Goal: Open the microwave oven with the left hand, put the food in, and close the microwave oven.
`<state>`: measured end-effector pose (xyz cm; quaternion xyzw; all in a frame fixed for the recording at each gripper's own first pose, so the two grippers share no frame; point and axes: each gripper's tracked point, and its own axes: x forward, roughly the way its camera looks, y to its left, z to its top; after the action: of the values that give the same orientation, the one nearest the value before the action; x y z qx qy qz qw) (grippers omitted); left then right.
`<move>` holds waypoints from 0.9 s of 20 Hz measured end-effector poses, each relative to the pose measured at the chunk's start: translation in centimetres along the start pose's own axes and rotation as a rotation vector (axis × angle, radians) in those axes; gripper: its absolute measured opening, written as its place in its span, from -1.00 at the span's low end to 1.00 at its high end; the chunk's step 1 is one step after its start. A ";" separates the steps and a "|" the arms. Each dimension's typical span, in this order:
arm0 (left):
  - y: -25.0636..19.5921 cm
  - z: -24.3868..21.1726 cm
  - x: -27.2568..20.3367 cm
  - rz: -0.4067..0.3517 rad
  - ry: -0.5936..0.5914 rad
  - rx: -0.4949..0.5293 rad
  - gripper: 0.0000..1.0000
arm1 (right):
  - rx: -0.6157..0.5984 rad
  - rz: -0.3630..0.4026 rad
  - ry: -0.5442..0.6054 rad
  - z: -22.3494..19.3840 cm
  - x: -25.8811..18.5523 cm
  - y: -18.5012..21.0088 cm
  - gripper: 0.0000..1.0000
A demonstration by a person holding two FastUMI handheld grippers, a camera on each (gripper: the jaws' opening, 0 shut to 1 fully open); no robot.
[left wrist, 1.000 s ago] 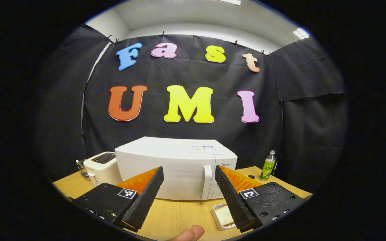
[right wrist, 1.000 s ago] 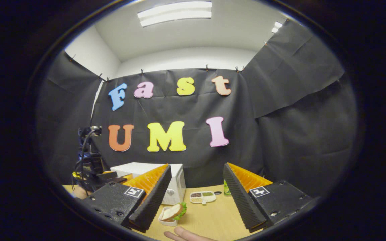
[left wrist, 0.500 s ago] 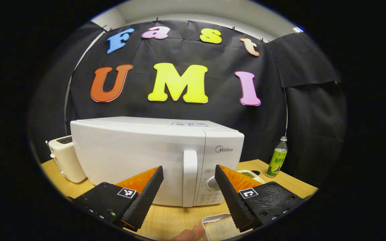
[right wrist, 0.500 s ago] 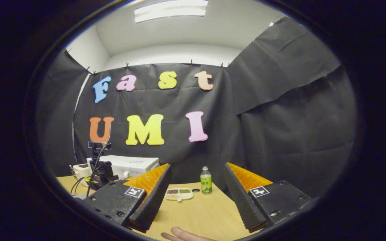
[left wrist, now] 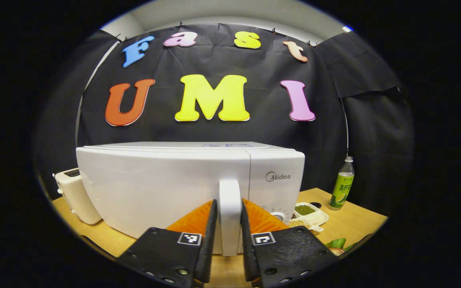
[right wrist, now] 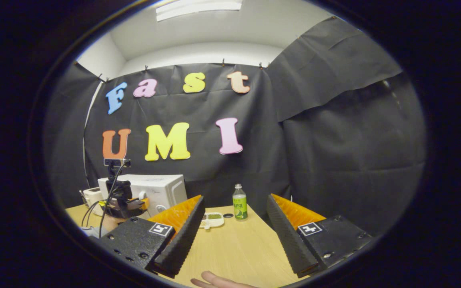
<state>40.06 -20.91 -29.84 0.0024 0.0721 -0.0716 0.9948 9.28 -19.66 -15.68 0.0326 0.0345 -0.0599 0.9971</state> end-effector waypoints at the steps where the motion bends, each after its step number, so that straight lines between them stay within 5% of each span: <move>1: 0.2 -0.3 0.0 0.009 0.010 0.000 -0.50 | 0.001 0.001 -0.001 0.0 -0.1 0.1 0.96; 4: 0.0 -0.1 0.1 0.015 0.013 0.025 -0.70 | 0.005 0.005 -0.002 0.2 -0.3 0.3 0.97; 10: -0.1 -0.4 -1.2 -0.020 0.031 -0.007 -0.69 | 0.008 -0.021 -0.001 -0.3 -0.7 -1.0 0.97; 11: 0.0 -0.6 -1.6 -0.023 0.039 -0.025 -1.00 | 0.006 -0.023 0.002 -0.6 -0.7 -1.2 0.97; 12: -0.1 -0.1 -2.3 -0.030 0.012 -0.036 -0.83 | 0.005 -0.026 0.004 -0.6 -0.7 -1.4 0.97; 18: 0.6 -0.8 -6.5 -0.083 0.018 -0.020 -0.84 | 0.027 -0.019 0.038 -1.4 -1.1 -0.5 0.97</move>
<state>33.63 -19.42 -29.69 -0.0101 0.0816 -0.1118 0.9903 8.05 -19.97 -17.02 0.0468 0.0532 -0.0692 0.9951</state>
